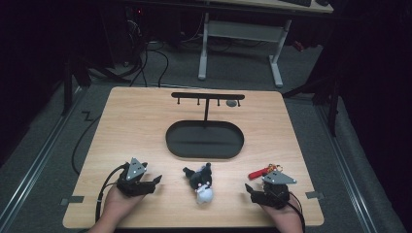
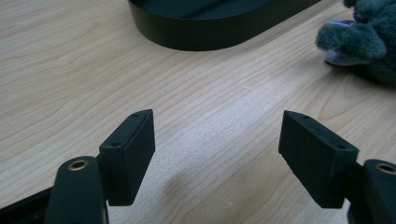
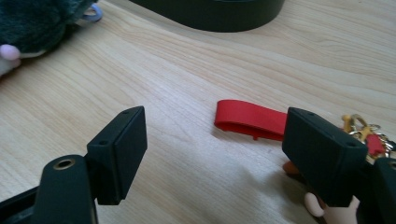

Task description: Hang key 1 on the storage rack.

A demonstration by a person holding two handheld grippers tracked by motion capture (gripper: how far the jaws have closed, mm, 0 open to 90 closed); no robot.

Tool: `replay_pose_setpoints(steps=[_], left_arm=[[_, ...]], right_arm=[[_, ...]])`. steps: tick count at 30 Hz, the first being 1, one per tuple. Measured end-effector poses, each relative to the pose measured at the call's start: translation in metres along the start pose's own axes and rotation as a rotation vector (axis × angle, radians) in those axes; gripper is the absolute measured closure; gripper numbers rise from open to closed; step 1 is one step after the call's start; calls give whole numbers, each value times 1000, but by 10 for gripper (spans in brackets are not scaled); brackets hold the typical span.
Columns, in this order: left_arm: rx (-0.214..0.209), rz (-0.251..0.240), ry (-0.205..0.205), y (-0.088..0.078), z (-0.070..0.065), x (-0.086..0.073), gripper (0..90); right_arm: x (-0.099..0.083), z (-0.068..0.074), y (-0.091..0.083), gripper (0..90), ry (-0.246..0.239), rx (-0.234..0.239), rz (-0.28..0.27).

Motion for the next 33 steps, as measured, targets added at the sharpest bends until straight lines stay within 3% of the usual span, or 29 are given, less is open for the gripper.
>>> replay_pose_setpoints(steps=[3, 12, 18, 23, 29, 33], left_arm=[[-20, 2, -5, 2, -2, 0, 283], [-19, 1, -5, 0, -2, 5, 314], [-48, -26, -18, -6, -5, 9, 336], [-61, -12, 6, -4, -8, 7, 338], [-66, -5, 8, -3, -9, 5, 339], [-76, 1, 12, -2, -10, 4, 340]], right_arm=[[2, 1, 1, 219, -8, -2, 12], [9, 9, 8, 266, -10, 2, 104], [18, 12, 0, 303, -13, 1, 164], [24, 11, -7, 315, -6, 1, 203], [27, 10, -12, 340, 3, 39, 247], [29, 8, -16, 362, -22, 41, 293]])
Point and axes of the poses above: each handheld gripper's, and its own axes: y roughly forward along the jaws, x roughly out of its top, z roughly to its left, the point moved 6 cm from there along y, roughly forward along the jaws, and after that the axes turned 4 degrees about x, right-handed, at the moved point
